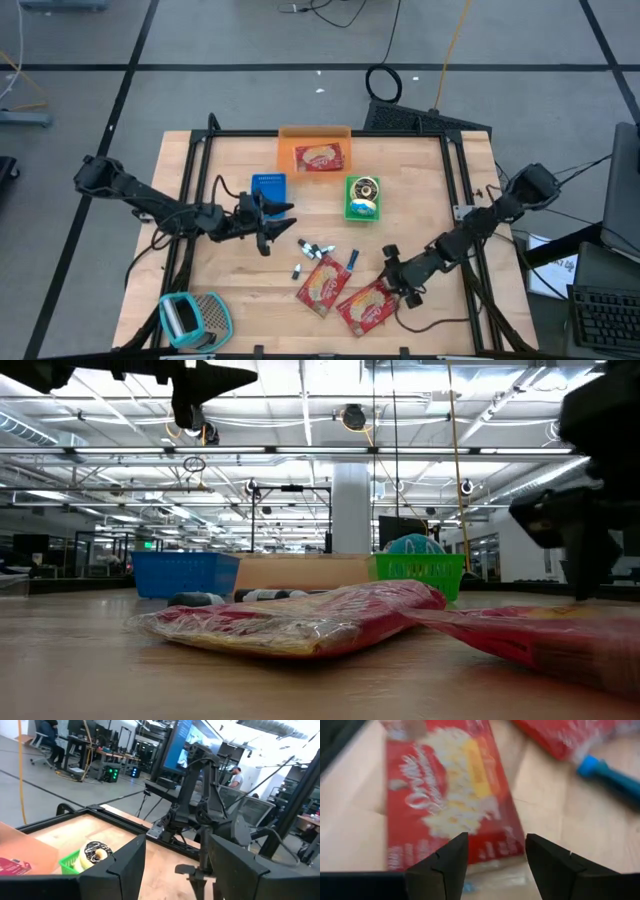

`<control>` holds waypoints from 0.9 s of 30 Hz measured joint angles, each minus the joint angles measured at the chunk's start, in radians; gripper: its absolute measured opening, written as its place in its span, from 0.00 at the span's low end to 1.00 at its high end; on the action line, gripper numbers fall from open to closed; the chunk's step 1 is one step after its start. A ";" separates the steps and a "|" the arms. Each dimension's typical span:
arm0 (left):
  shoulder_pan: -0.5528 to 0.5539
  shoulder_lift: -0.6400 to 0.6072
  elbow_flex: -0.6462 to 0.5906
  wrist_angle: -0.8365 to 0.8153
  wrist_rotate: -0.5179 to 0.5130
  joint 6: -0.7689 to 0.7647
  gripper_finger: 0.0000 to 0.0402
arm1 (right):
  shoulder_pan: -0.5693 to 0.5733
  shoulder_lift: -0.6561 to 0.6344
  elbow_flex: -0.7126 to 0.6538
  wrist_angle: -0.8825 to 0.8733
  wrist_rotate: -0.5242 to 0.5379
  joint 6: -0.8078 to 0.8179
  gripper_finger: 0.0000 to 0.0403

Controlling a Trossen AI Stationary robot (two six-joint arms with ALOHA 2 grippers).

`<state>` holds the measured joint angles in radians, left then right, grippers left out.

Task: Pick & Place Food Item
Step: Put the right red popcorn bag into the orange bin

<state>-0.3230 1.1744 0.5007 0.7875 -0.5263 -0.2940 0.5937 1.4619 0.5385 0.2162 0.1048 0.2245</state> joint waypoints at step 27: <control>0.017 0.089 0.000 -0.043 -0.007 -0.087 0.54 | -0.096 0.069 0.000 -0.042 -0.110 -0.027 0.12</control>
<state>-0.3061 1.2631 0.5003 0.7444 -0.5328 -0.3807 0.4980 1.5311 0.5388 0.1738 -0.0055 0.1979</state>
